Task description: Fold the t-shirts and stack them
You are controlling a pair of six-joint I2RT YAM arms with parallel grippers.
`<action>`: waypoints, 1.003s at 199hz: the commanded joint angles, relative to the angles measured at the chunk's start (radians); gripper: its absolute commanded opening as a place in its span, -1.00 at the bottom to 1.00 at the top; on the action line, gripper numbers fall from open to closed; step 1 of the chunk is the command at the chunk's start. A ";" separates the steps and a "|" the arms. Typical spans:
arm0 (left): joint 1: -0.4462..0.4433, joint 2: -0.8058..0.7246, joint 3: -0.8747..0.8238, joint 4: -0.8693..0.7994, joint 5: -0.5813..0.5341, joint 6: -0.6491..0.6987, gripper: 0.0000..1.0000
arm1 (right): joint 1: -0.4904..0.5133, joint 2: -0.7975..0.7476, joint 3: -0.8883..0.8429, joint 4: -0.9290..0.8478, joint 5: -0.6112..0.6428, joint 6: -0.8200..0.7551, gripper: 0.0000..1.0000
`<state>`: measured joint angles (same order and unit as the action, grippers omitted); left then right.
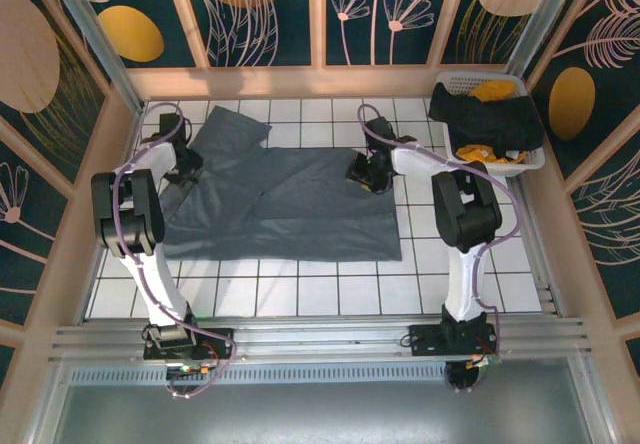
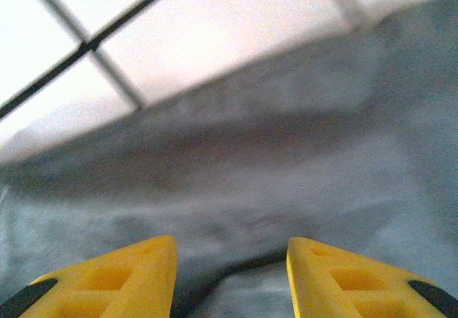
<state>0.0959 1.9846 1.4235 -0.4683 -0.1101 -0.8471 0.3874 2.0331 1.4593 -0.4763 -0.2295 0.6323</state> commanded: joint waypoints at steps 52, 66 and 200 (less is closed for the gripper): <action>-0.005 0.431 0.680 0.127 0.085 -0.047 -0.13 | -0.121 -0.036 0.132 -0.011 -0.056 -0.118 -0.12; -0.005 0.539 0.830 0.127 0.090 -0.022 -0.12 | -0.128 -0.032 0.145 -0.014 -0.066 -0.118 -0.11; -0.047 0.825 1.020 0.180 0.288 -0.029 -0.03 | -0.148 -0.076 0.046 0.039 -0.106 -0.067 -0.12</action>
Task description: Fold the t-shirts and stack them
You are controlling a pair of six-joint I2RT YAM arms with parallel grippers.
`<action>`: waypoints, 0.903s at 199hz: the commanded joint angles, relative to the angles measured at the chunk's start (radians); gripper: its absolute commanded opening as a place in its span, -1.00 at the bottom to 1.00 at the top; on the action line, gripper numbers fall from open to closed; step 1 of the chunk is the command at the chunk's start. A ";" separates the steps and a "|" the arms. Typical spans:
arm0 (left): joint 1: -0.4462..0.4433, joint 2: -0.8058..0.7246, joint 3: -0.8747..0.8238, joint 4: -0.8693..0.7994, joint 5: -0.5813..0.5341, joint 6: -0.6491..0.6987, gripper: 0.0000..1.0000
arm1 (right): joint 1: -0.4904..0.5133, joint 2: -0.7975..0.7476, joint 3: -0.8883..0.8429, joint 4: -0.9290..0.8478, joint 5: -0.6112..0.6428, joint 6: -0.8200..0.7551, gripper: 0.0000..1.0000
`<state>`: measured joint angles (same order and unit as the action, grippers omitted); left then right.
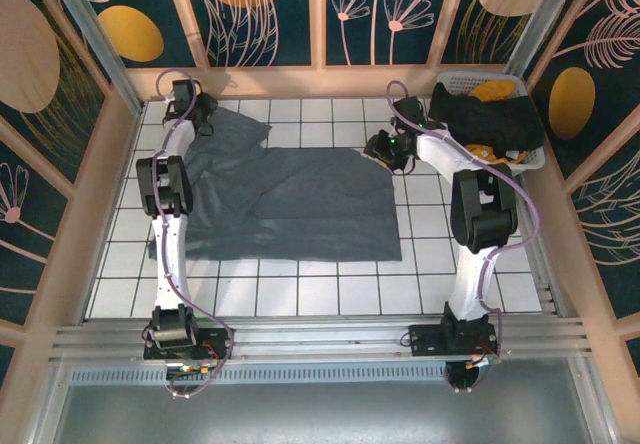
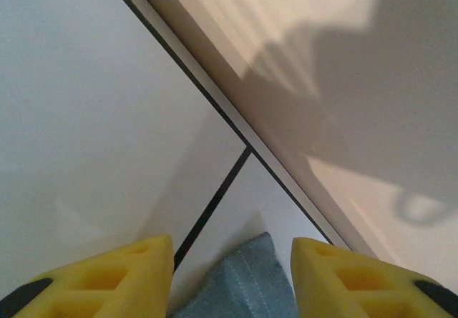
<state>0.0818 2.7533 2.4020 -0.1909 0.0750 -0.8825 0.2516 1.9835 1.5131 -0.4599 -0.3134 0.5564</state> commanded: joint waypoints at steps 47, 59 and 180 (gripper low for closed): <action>-0.071 0.010 0.005 -0.326 0.049 0.074 -0.01 | -0.019 -0.010 -0.009 0.034 -0.035 0.002 -0.12; -0.072 -0.007 -0.002 -0.386 -0.002 0.098 -0.02 | -0.021 -0.011 -0.015 0.037 -0.038 0.000 -0.12; -0.094 -0.034 0.104 -0.609 -0.228 0.296 -1.00 | -0.048 0.116 0.129 -0.001 0.144 -0.011 -0.12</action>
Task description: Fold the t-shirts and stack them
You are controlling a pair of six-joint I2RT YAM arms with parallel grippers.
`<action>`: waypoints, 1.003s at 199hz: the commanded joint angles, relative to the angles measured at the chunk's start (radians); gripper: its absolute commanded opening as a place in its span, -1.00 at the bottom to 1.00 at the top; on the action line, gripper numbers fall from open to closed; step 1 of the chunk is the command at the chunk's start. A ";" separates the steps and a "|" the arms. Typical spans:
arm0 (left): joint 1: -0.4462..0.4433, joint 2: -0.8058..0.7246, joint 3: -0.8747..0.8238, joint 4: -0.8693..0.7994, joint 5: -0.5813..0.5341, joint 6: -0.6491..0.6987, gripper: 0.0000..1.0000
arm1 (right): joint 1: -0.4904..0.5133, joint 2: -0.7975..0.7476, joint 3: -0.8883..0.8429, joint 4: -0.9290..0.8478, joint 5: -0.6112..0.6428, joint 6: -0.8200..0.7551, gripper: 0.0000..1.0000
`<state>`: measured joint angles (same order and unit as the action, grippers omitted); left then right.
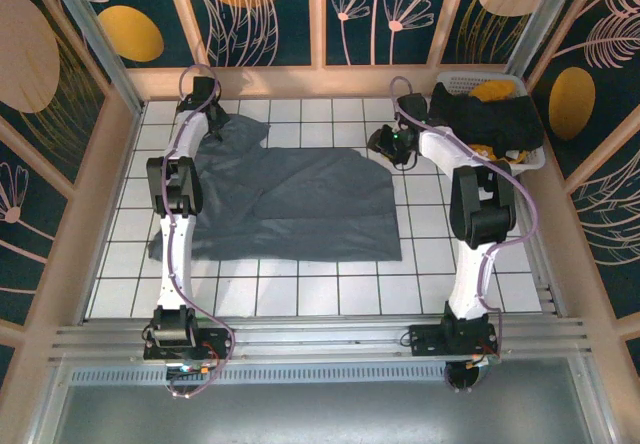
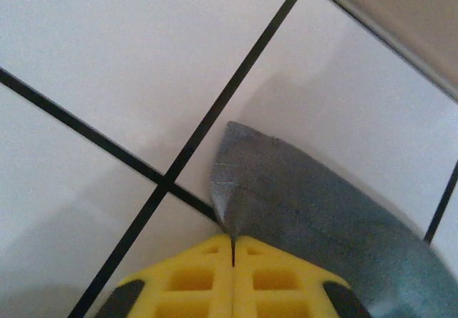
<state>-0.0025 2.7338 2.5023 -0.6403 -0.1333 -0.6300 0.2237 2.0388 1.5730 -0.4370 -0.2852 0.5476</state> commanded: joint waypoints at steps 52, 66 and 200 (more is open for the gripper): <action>-0.016 -0.267 -0.193 0.041 -0.023 -0.004 -1.00 | -0.027 0.191 0.167 -0.016 0.146 -0.072 -0.15; -0.017 -0.325 -0.255 0.080 -0.016 -0.016 -1.00 | -0.017 0.204 0.172 0.003 0.099 -0.135 -0.15; -0.017 -0.535 -0.581 0.167 0.041 0.006 -1.00 | 0.079 0.245 0.194 -0.059 0.142 -0.313 -0.25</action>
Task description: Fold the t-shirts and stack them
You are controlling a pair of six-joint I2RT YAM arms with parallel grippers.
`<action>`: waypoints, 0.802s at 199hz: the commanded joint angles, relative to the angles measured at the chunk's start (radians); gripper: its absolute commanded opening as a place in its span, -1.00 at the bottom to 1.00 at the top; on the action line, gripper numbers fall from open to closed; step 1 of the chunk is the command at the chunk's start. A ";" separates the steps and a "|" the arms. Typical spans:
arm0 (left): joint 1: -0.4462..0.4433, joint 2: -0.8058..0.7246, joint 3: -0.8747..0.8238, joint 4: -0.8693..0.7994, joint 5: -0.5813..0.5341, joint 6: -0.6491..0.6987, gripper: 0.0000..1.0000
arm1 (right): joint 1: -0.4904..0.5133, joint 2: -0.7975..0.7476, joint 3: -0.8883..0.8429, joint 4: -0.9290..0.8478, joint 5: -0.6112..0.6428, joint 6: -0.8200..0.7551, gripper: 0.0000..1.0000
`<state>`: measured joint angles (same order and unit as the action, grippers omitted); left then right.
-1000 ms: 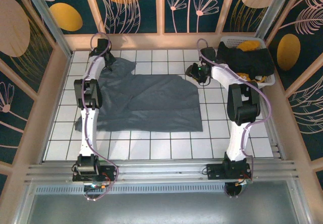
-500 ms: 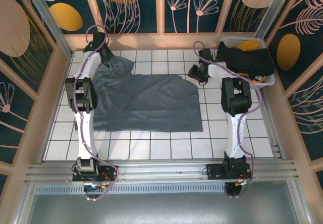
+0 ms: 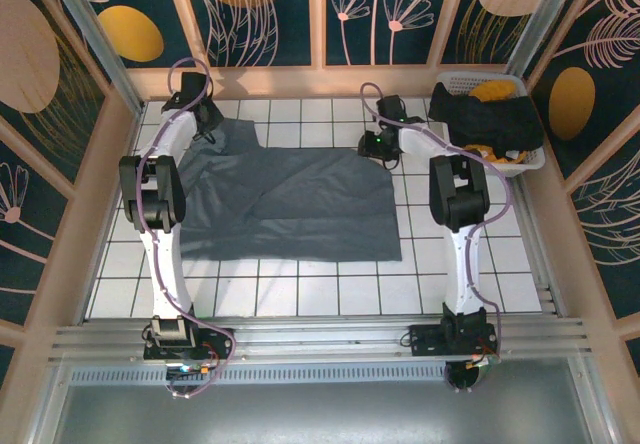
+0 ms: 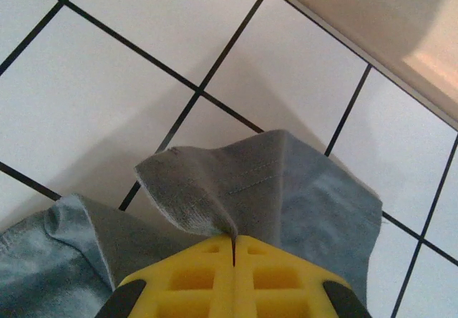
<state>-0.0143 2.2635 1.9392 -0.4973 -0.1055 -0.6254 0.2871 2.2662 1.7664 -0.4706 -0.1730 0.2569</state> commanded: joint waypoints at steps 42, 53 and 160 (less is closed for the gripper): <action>-0.007 -0.094 -0.039 0.017 0.010 -0.002 -1.00 | 0.039 0.026 0.034 -0.045 0.063 -0.033 -0.66; -0.009 -0.103 -0.044 0.016 0.010 -0.006 -1.00 | 0.046 0.018 0.032 -0.044 0.088 -0.031 -0.82; -0.021 -0.364 -0.372 0.059 -0.055 -0.065 -1.00 | 0.158 -0.213 -0.205 0.037 0.257 -0.041 -1.00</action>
<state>-0.0330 1.9808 1.6440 -0.4671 -0.1253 -0.6674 0.4259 2.1178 1.6051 -0.4442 0.0387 0.2222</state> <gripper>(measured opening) 0.058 0.053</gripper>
